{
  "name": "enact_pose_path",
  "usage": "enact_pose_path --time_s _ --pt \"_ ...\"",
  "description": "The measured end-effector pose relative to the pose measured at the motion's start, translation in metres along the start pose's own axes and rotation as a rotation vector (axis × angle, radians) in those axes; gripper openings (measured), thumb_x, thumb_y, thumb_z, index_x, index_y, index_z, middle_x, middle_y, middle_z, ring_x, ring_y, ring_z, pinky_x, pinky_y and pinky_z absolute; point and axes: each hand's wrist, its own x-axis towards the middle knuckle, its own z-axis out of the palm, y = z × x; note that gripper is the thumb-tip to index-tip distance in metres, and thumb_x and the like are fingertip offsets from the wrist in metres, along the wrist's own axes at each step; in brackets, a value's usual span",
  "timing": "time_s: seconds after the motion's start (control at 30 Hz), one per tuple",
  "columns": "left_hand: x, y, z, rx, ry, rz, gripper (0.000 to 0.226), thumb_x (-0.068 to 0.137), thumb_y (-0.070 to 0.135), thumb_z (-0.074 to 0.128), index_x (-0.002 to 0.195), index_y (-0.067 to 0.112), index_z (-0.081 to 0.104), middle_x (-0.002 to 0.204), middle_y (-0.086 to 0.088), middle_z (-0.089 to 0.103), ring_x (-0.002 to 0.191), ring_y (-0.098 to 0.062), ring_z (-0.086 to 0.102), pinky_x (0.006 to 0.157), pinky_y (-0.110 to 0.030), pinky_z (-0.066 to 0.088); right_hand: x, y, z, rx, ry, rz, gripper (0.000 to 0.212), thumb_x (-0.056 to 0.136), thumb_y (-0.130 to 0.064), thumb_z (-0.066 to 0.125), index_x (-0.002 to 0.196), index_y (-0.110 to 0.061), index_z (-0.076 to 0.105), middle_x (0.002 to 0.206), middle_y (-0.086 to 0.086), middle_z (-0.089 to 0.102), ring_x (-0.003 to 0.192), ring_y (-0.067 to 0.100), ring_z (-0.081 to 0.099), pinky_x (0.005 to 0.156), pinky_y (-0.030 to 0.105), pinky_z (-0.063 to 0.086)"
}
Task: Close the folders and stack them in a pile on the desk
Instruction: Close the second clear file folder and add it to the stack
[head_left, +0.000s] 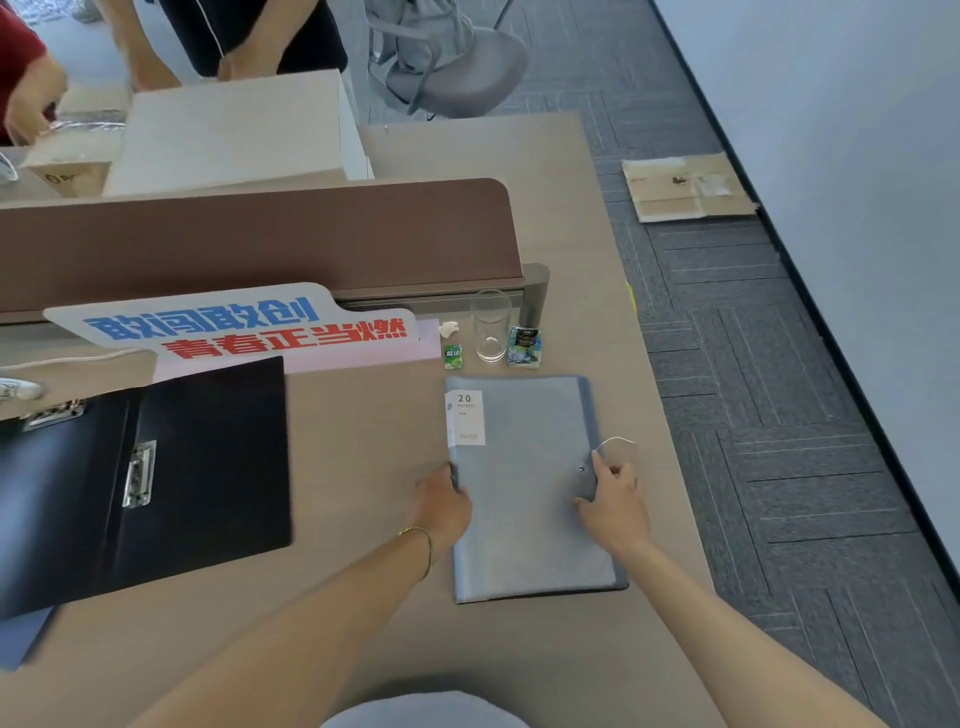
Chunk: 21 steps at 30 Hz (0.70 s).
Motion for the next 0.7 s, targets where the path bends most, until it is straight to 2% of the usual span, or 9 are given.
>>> enact_pose_path --time_s 0.07,0.17,0.27,0.37,0.43,0.5,0.7 --pt "-0.002 0.000 -0.003 -0.023 -0.005 0.014 0.014 0.094 0.012 0.043 0.088 0.019 0.054 0.076 -0.001 0.054 0.062 -0.016 0.050 0.061 -0.032 0.051 -0.003 -0.001 -0.001 0.013 -0.004 -0.002 0.073 0.087 -0.024 0.063 0.153 -0.019 0.031 0.136 0.011 0.037 0.125 0.032 0.039 0.102 0.040 0.040" --pt "-0.006 -0.001 -0.010 -0.034 0.001 0.137 0.035 0.093 0.013 0.039 0.123 0.027 0.051 0.085 -0.005 0.058 0.068 -0.019 0.054 0.058 -0.029 0.045 -0.010 -0.010 -0.001 0.075 0.113 -0.039 0.059 0.084 -0.009 0.057 0.141 -0.019 0.048 0.142 0.012 0.039 0.127 0.032 0.041 0.097 0.043 0.045" --pt "-0.010 -0.004 -0.026 0.152 0.044 0.362 0.053 0.091 0.014 0.040 0.142 0.028 0.041 0.117 -0.004 0.060 0.093 -0.025 0.059 0.081 -0.040 0.051 -0.021 -0.030 0.001 0.124 0.167 -0.178 0.062 0.079 0.000 0.056 0.137 -0.020 0.051 0.144 0.009 0.041 0.132 0.029 0.041 0.100 0.042 0.046" --pt "-0.020 -0.008 -0.046 0.453 0.167 0.514 0.051 0.092 0.015 0.041 0.142 0.022 0.040 0.132 0.000 0.053 0.104 -0.028 0.058 0.094 -0.043 0.045 -0.030 -0.056 0.004 0.122 0.215 -0.332 0.063 0.080 0.001 0.058 0.139 -0.019 0.050 0.143 0.008 0.043 0.134 0.027 0.038 0.106 0.039 0.042" --pt "-0.025 -0.013 -0.062 0.556 0.219 0.563 0.049 0.094 0.019 0.040 0.143 0.019 0.039 0.142 -0.004 0.049 0.123 -0.028 0.052 0.106 -0.043 0.039 -0.035 -0.074 0.008 0.106 0.246 -0.408 0.063 0.079 0.001 0.059 0.139 -0.019 0.050 0.141 0.008 0.046 0.133 0.027 0.039 0.105 0.042 0.043" --pt "-0.026 -0.025 -0.078 0.654 0.271 0.574 0.051 0.097 0.023 0.040 0.147 0.019 0.037 0.151 -0.008 0.045 0.135 -0.029 0.044 0.113 -0.045 0.033 -0.043 -0.095 0.013 0.080 0.260 -0.477 0.063 0.078 0.001 0.059 0.138 -0.018 0.052 0.139 0.007 0.048 0.130 0.027 0.041 0.105 0.038 0.042" --pt "-0.040 -0.053 -0.131 0.691 0.352 0.517 0.054 0.097 0.023 0.044 0.149 0.022 0.034 0.156 -0.007 0.042 0.143 -0.028 0.038 0.119 -0.050 0.027 -0.065 -0.151 0.028 0.013 0.225 -0.595 0.062 0.078 0.001 0.056 0.138 -0.014 0.052 0.138 0.006 0.049 0.131 0.029 0.040 0.106 0.039 0.040"
